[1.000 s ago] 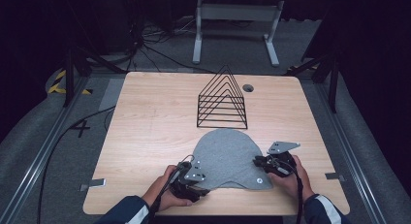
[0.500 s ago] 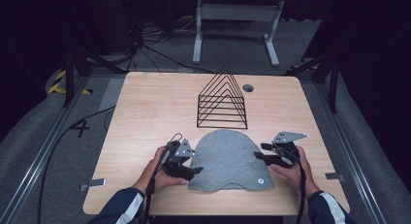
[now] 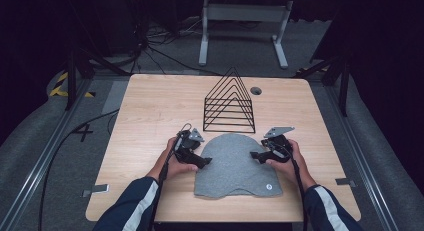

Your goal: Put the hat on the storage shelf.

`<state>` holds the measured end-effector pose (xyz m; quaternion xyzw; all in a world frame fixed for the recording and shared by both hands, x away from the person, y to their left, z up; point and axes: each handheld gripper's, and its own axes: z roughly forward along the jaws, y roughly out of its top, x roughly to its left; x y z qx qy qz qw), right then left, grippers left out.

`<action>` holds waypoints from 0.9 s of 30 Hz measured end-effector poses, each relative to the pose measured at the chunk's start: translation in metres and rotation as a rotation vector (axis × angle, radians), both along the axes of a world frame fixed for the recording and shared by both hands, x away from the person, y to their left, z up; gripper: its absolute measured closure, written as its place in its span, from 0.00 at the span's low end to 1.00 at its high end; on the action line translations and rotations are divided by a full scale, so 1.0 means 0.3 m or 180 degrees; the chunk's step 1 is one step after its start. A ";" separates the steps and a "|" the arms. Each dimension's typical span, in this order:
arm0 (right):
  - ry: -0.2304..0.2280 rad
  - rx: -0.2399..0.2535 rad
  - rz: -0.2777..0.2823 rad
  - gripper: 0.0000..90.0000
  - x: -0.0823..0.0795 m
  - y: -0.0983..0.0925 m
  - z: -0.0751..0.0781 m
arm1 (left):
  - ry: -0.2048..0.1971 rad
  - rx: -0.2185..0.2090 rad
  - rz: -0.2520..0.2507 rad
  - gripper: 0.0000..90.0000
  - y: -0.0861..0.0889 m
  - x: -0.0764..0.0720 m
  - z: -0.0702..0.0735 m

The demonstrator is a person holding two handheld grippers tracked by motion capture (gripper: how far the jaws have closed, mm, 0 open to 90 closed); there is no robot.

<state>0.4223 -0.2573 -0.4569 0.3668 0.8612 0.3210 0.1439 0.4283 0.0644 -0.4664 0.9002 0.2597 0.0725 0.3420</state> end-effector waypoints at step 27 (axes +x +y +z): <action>0.0147 0.0092 0.0227 0.92 -0.028 0.046 0.016 | 0.0200 -0.0042 -0.0180 0.91 -0.004 -0.008 0.025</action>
